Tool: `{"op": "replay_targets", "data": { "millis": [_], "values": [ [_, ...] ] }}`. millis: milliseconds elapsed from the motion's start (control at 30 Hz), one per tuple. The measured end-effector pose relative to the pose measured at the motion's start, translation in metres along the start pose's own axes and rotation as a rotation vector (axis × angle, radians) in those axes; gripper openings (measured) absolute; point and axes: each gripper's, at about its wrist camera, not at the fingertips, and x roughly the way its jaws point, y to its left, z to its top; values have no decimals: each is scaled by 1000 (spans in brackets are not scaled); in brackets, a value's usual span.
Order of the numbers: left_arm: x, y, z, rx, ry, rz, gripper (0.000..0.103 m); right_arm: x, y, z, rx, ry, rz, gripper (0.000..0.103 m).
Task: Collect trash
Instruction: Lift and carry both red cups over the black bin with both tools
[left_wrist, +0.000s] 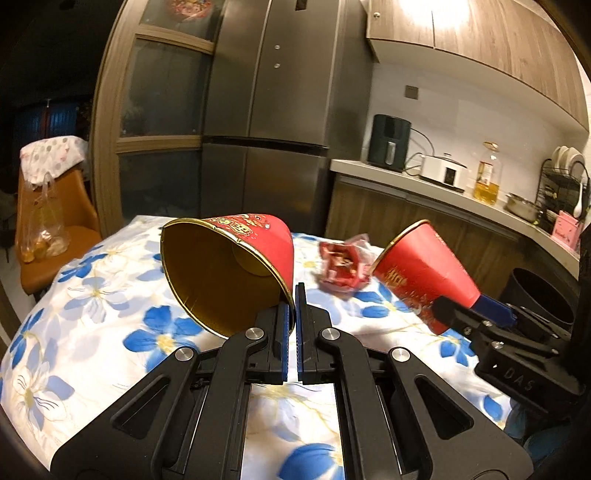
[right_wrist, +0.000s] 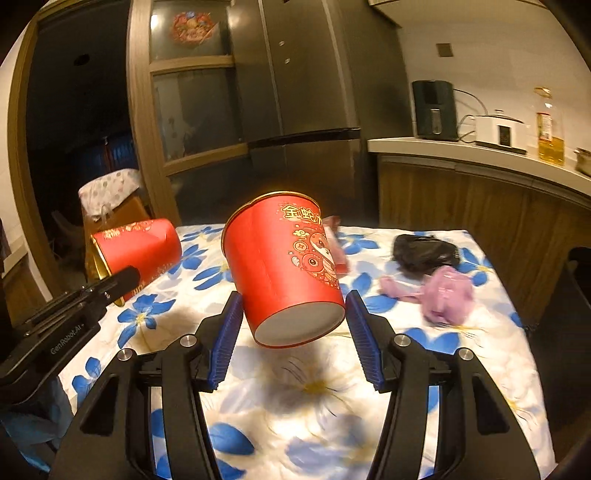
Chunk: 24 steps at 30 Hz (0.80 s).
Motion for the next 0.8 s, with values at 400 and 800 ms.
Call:
{"op": "replay_targets", "data": {
  "millis": [400, 800],
  "values": [
    [5, -55, -9, 26, 58, -134, 2, -54, -49, -11, 73, -63, -79, 56],
    [13, -133, -15, 112, 72, -263, 2, -102, -99, -19, 153, -127, -179, 56]
  ]
}}
